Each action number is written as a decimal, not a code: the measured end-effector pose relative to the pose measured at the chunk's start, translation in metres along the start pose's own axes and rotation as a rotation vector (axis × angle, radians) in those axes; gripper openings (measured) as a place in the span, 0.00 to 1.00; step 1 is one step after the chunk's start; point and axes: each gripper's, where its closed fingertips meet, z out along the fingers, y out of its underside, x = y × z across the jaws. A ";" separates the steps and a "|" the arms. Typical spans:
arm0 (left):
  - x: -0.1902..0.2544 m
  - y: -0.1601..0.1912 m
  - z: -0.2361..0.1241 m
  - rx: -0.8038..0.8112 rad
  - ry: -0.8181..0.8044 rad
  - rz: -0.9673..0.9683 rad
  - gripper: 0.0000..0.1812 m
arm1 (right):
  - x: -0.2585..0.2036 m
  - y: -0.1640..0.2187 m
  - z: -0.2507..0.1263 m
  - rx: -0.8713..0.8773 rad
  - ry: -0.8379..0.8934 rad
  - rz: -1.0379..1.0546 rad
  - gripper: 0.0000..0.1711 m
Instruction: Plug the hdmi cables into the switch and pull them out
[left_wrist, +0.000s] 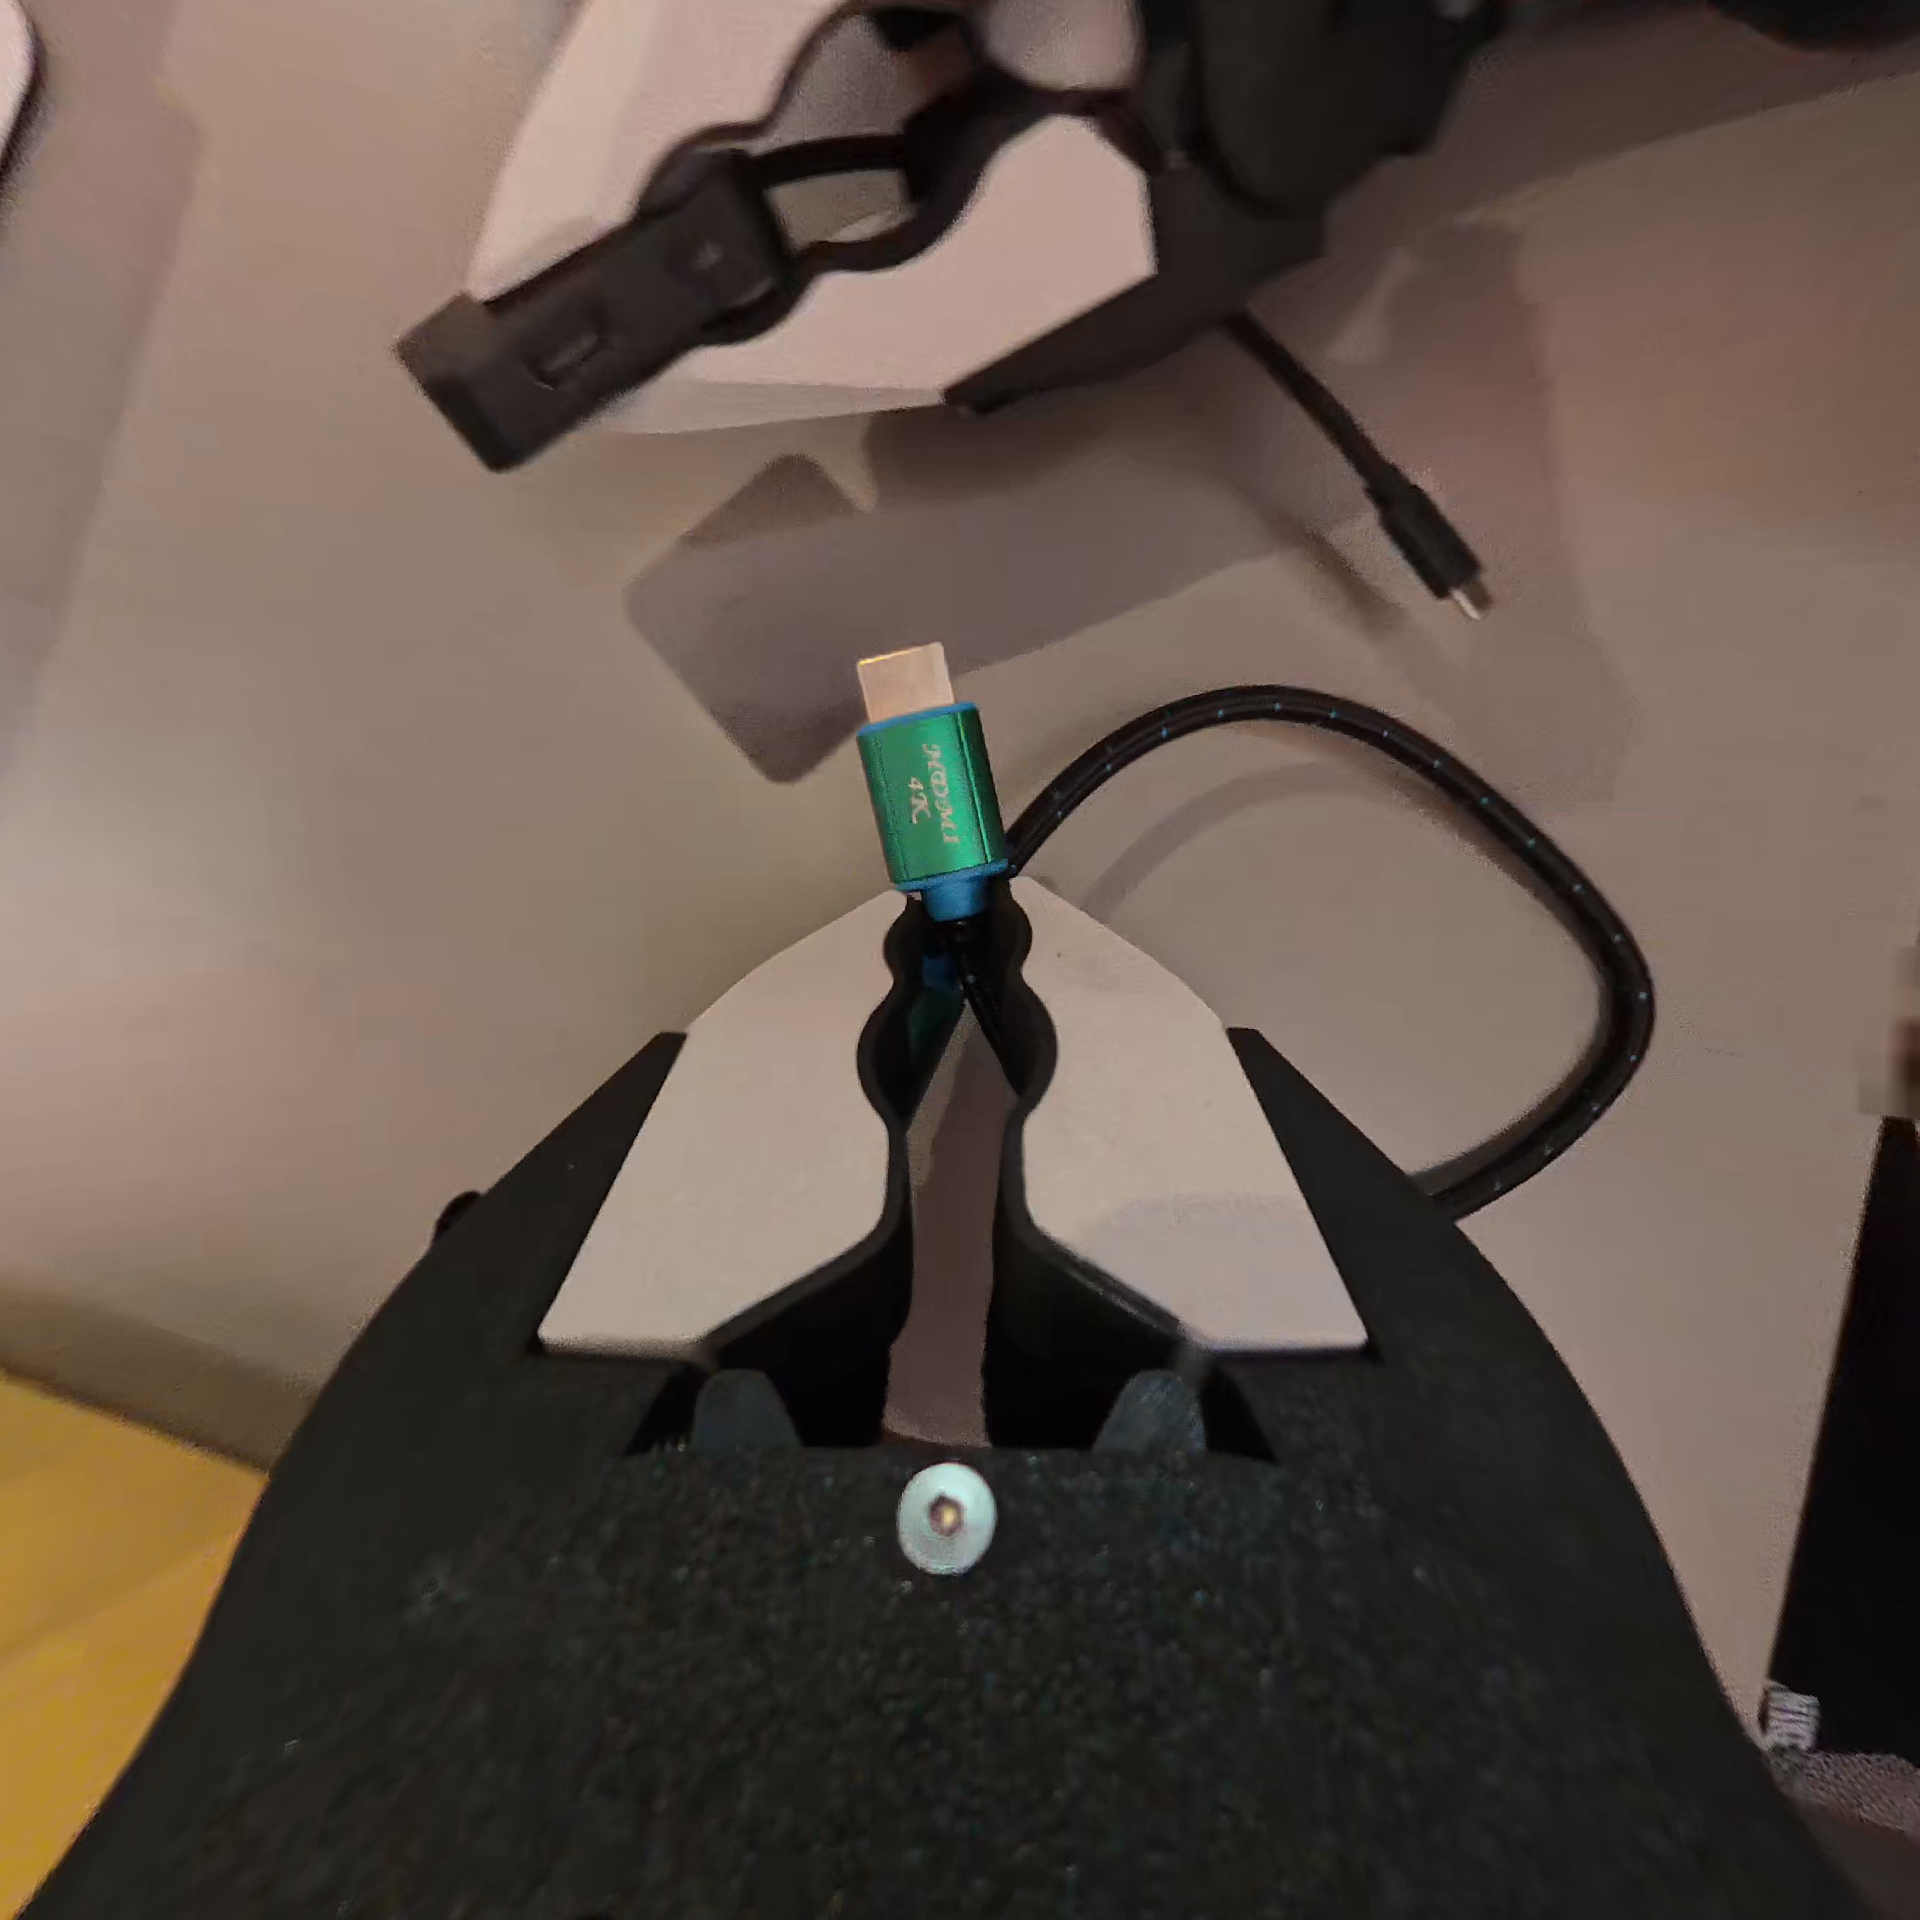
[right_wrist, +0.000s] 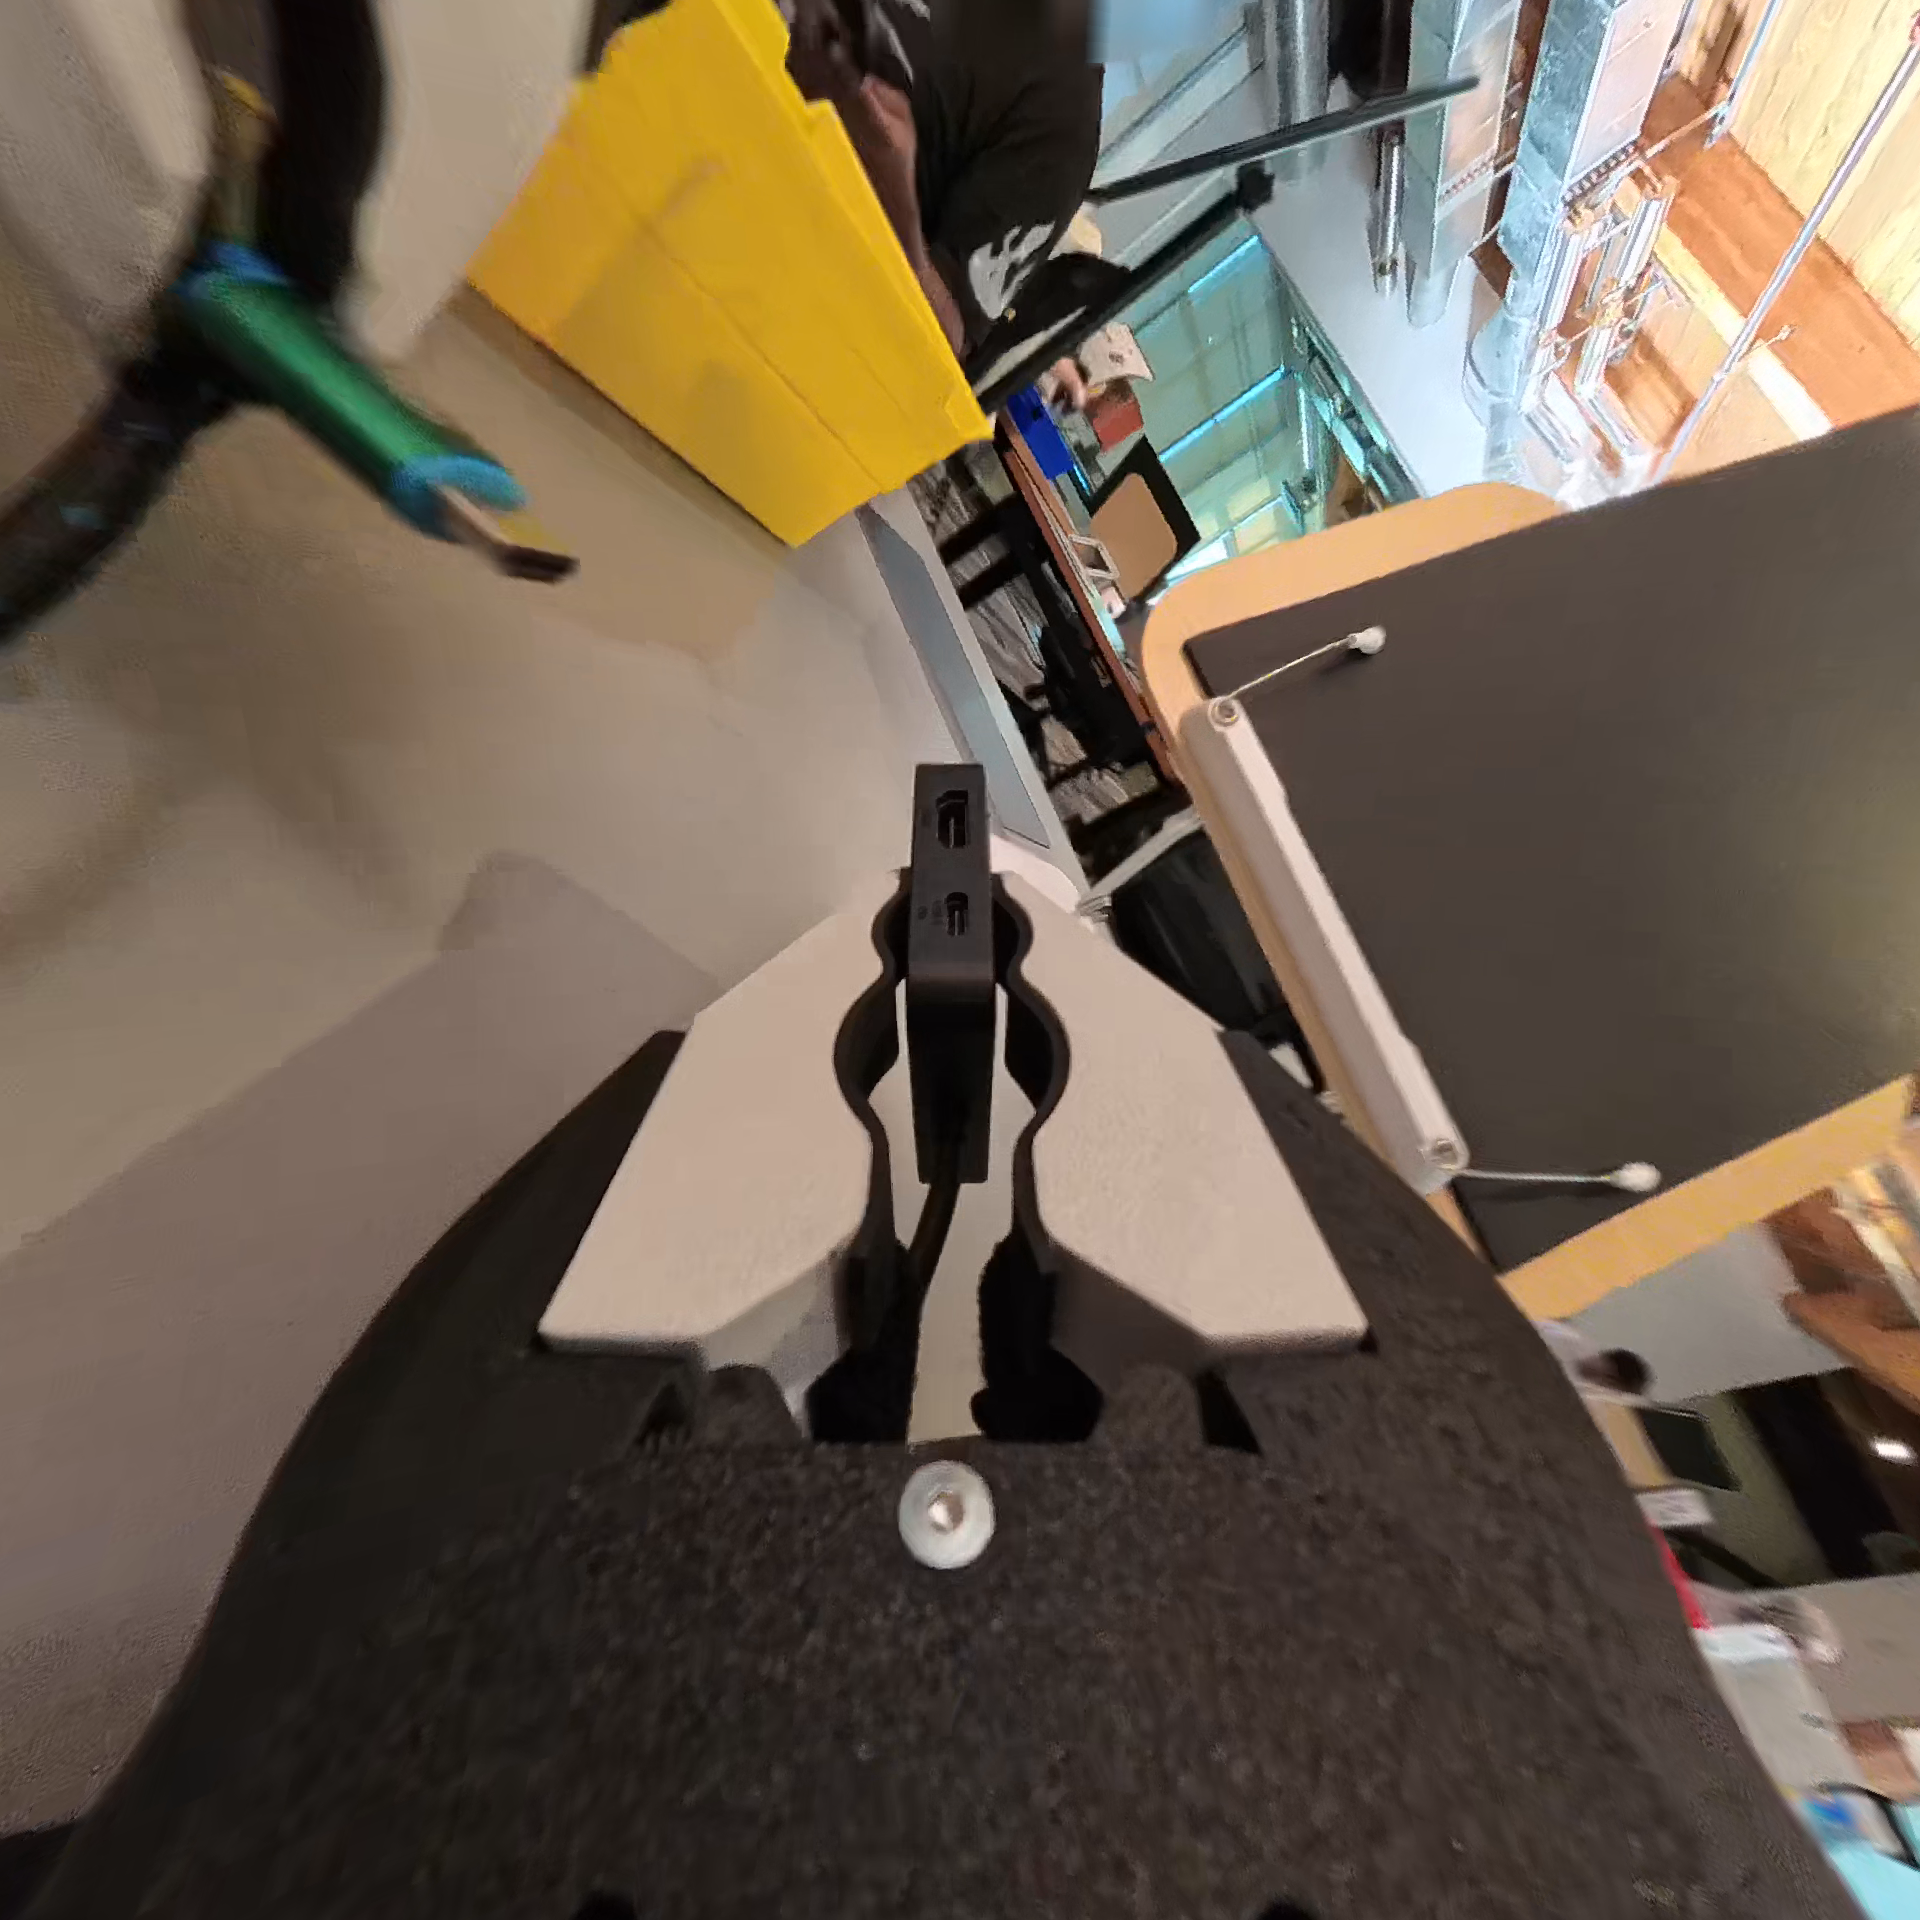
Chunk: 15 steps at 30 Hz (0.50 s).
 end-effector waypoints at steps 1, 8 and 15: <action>-0.004 -0.003 -0.002 -0.021 -0.024 0.002 0.07 | 0.001 -0.005 -0.002 -0.003 0.012 -0.042 0.08; -0.028 -0.018 -0.010 -0.115 -0.153 -0.071 0.07 | -0.005 -0.011 -0.009 -0.166 -0.001 -0.288 0.08; -0.021 -0.020 -0.006 -0.172 -0.143 -0.099 0.06 | -0.009 -0.025 -0.016 -0.217 0.027 -0.405 0.07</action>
